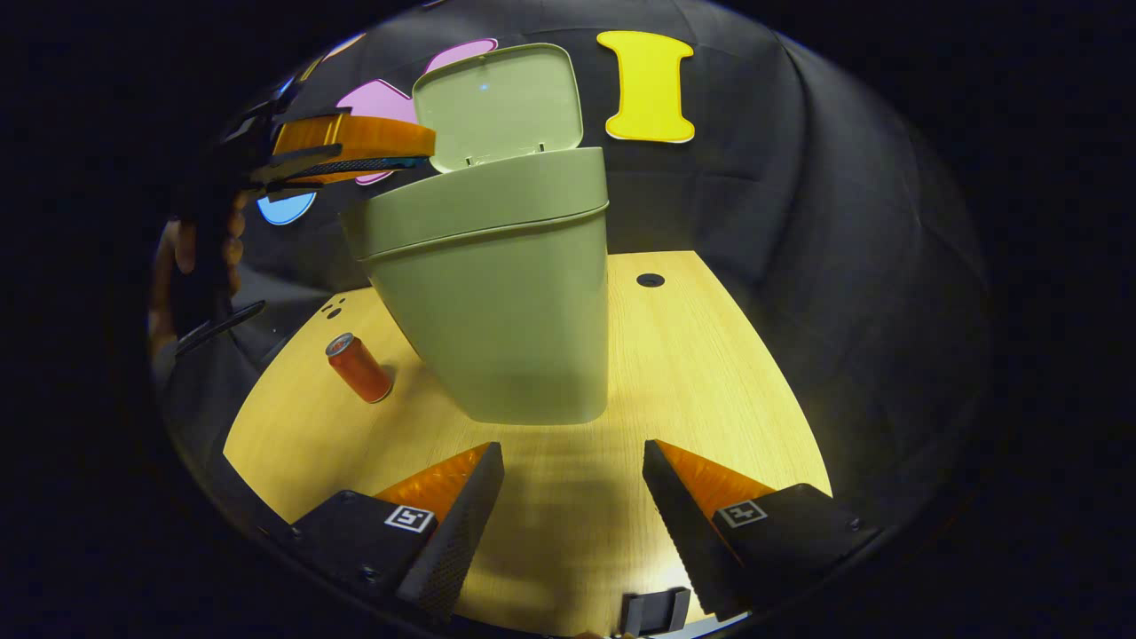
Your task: Press the lid of the desktop garbage bin to open it, pick up the crumpled paper on the desktop and throw it into the bin, then pick up the pop can on the desktop and drop it into the bin, and finally close the garbage bin lid.
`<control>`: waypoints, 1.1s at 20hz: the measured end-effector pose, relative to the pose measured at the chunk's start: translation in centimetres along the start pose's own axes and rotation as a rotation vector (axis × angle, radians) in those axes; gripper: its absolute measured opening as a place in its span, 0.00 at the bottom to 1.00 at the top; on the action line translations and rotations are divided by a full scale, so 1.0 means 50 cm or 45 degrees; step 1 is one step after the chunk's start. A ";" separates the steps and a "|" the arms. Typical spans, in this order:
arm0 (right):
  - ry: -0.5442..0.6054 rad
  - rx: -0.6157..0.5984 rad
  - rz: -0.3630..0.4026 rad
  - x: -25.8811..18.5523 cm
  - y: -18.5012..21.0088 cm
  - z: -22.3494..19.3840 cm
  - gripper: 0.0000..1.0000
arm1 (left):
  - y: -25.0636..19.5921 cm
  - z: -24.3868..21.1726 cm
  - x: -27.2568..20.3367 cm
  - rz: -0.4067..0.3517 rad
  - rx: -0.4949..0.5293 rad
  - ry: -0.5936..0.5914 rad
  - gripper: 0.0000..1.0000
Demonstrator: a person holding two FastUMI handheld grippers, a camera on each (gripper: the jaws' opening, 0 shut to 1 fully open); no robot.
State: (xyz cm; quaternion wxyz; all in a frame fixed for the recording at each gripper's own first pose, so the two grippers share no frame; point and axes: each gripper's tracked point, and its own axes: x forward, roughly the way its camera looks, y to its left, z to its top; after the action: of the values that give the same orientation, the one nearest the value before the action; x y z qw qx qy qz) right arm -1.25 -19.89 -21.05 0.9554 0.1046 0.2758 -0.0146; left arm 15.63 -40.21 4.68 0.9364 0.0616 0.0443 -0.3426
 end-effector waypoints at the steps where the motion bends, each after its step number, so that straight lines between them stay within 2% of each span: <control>1: 0.005 0.003 0.003 0.000 0.004 -0.004 0.99 | -0.001 0.001 0.001 -0.003 0.008 -0.003 0.35; 2: 0.010 0.007 0.003 0.002 0.007 -0.010 0.99 | -0.003 -0.001 0.001 -0.012 0.019 -0.004 0.35; 4: 0.022 -0.001 0.000 0.009 0.015 -0.020 0.99 | 0.008 -0.002 -0.004 0.010 0.052 -0.007 0.46; 5: 0.025 -0.012 -0.002 0.013 0.019 -0.022 0.99 | 0.013 -0.005 -0.005 0.014 0.064 -0.001 0.61; 8: 0.017 -0.022 0.002 0.012 0.036 -0.019 0.99 | 0.043 0.008 -0.037 0.070 0.053 -0.044 0.98; 12: 0.023 -0.043 -0.015 0.007 0.070 -0.020 0.99 | 0.108 0.020 -0.137 0.163 0.051 -0.110 0.95; 17: -0.016 -0.096 -0.002 -0.009 0.168 -0.006 0.99 | 0.243 -0.041 -0.312 0.330 0.081 -0.105 0.95; 19: -0.035 -0.157 0.022 -0.007 0.215 -0.003 0.99 | 0.292 -0.089 -0.384 0.392 0.043 -0.083 0.95; 22: -0.082 -0.193 0.082 0.010 0.293 0.004 0.99 | 0.362 -0.168 -0.496 0.471 -0.091 -0.065 0.95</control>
State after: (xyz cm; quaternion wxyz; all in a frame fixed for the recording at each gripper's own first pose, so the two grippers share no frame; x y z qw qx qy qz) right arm 0.52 -5.58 -18.31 0.9690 0.0404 0.2416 0.0335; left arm 8.14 -9.49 1.00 0.9859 0.0268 0.0203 -0.1642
